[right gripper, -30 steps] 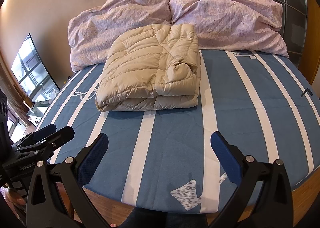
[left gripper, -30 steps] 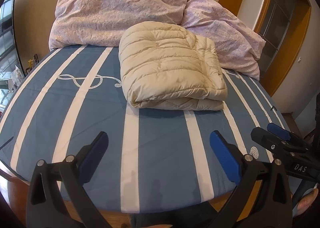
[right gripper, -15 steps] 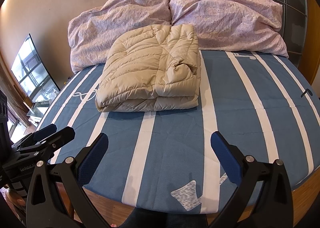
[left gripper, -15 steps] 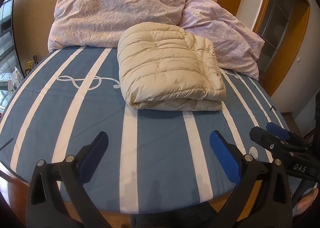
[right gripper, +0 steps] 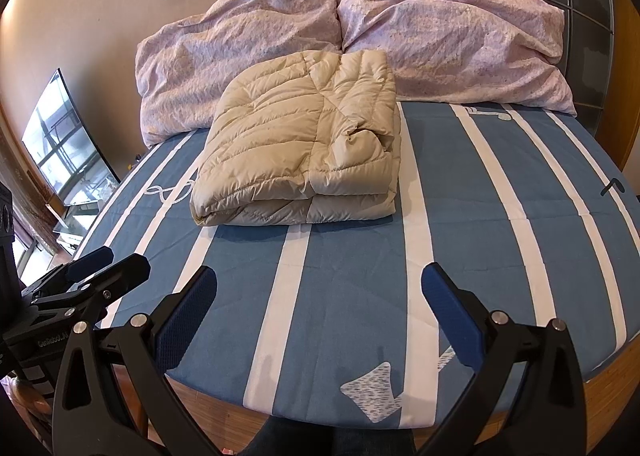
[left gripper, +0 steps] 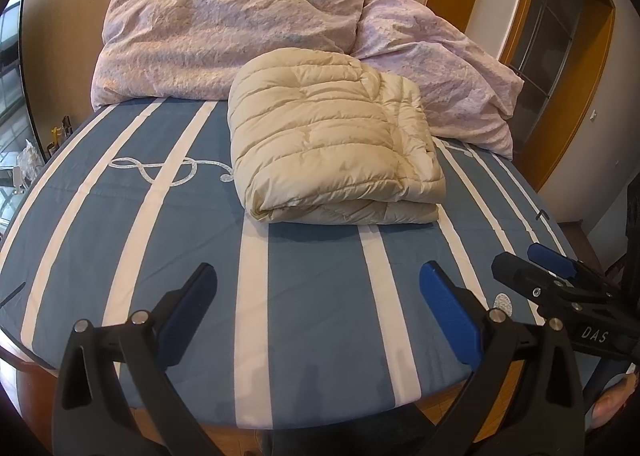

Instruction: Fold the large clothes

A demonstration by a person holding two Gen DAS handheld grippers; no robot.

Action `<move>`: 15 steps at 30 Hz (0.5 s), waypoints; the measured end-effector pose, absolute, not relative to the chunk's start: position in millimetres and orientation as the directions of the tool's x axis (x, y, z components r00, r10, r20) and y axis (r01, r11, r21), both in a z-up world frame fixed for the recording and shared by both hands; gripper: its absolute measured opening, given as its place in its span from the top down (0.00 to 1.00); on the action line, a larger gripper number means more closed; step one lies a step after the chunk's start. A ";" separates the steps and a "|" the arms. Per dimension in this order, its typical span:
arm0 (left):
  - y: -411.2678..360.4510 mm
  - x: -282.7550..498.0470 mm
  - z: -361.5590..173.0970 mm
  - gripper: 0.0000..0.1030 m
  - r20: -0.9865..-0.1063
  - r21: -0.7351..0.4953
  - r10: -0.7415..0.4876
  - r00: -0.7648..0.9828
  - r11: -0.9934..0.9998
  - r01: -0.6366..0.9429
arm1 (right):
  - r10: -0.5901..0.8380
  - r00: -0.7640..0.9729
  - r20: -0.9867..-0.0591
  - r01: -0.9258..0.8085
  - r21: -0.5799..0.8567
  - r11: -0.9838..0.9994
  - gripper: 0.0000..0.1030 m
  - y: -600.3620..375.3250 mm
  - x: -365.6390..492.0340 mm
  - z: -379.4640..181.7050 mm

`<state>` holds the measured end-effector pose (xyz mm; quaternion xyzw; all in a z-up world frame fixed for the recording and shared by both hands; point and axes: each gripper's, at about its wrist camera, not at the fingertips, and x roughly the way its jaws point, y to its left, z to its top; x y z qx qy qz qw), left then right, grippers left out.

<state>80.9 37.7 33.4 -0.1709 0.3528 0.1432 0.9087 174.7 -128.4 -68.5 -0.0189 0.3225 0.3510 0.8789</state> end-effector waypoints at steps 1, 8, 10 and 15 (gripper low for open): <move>37.7 80.7 33.2 0.02 -0.690 -0.210 0.140 0.710 0.900 -0.382 | 0.605 0.546 -0.580 -0.630 0.193 0.753 0.01 -128.2 174.6 -68.5; 37.9 80.8 33.3 0.02 -0.690 -0.210 0.139 0.710 0.900 -0.381 | 0.604 0.545 -0.581 -0.629 0.193 0.753 0.01 -128.6 174.8 -68.0; 37.7 81.1 33.3 0.02 -0.691 -0.211 0.139 0.710 0.900 -0.381 | 0.605 0.545 -0.581 -0.629 0.193 0.753 0.01 -129.7 175.1 -67.2; 38.1 81.0 33.9 0.02 -0.691 -0.213 0.138 0.709 0.900 -0.382 | 0.605 0.545 -0.581 -0.629 0.194 0.753 0.01 -129.9 175.2 -67.1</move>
